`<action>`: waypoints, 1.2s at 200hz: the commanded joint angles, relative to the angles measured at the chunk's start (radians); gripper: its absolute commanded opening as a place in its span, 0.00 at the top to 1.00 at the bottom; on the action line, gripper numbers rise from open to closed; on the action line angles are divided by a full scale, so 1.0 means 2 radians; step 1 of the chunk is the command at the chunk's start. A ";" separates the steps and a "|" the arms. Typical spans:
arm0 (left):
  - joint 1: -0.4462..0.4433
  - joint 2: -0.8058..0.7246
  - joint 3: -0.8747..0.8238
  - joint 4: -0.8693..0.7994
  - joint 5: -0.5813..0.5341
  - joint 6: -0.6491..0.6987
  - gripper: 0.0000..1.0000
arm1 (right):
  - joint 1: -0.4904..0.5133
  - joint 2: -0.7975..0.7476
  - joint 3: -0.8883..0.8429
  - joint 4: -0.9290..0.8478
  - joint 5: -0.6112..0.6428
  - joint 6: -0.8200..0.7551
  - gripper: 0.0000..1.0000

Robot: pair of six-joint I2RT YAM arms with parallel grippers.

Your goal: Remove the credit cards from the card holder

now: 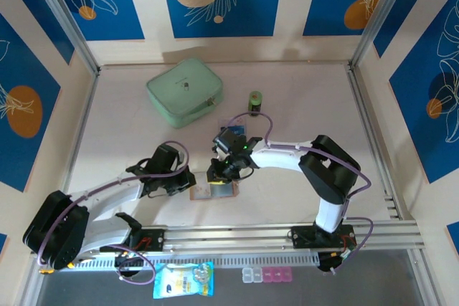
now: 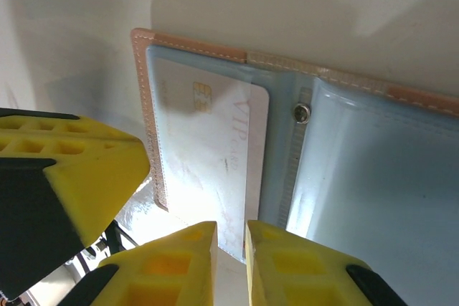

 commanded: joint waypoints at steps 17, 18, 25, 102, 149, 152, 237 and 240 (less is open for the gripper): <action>0.007 0.000 -0.009 -0.016 -0.006 0.014 0.95 | 0.004 0.013 0.014 -0.015 -0.010 -0.007 0.81; 0.007 0.000 -0.009 -0.015 -0.006 0.013 0.94 | 0.004 0.013 0.014 -0.015 -0.011 -0.007 0.81; 0.007 0.001 -0.010 -0.015 -0.006 0.014 0.94 | 0.005 0.015 0.015 -0.015 -0.011 -0.007 0.81; 0.007 0.013 -0.009 -0.017 -0.007 0.019 0.96 | 0.007 0.032 0.019 -0.013 -0.014 -0.006 0.81; 0.007 0.017 -0.004 -0.024 -0.008 0.022 0.96 | 0.007 0.039 0.019 -0.006 -0.018 -0.004 0.81; 0.007 0.018 -0.003 -0.025 -0.007 0.023 0.97 | 0.007 0.040 0.018 -0.005 -0.019 -0.004 0.81; 0.007 0.039 0.005 -0.024 -0.002 0.030 0.97 | -0.002 0.044 0.003 0.044 -0.056 0.010 0.82; 0.007 0.040 0.005 -0.025 -0.001 0.031 0.97 | -0.003 0.043 0.002 0.046 -0.057 0.011 0.82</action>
